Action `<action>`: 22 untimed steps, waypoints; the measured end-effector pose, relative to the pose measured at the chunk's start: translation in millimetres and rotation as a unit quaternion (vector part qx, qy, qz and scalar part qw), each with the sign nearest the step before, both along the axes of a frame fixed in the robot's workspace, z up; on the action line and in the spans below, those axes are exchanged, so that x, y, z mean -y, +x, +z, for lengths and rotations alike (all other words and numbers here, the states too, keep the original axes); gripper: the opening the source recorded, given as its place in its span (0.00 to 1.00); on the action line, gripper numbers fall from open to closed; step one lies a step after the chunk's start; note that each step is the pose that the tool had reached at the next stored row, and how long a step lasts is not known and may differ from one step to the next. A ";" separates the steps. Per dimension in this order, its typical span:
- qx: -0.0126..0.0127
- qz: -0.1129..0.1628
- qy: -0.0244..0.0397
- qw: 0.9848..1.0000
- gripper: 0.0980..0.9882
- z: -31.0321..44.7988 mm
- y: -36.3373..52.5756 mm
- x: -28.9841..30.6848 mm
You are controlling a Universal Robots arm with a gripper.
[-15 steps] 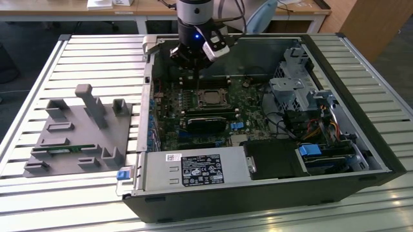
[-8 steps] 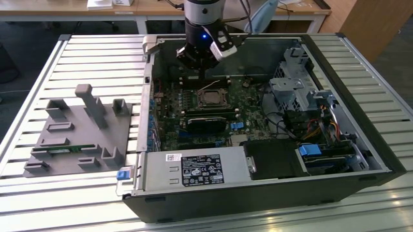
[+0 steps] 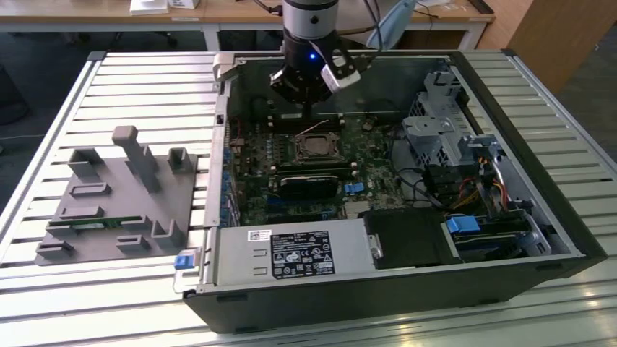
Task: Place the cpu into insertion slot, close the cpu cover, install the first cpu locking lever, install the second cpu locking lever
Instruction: 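Install the first cpu locking lever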
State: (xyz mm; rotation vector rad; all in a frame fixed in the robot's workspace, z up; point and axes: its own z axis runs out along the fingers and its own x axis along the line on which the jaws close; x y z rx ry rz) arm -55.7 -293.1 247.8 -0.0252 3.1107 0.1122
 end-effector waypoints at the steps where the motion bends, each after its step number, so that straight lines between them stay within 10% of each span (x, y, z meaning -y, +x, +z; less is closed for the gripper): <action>1: 0.000 0.000 0.000 1.000 0.03 -0.4 0.0 0.0; 22: 0.000 0.028 0.000 1.000 0.03 -3.2 0.1 0.0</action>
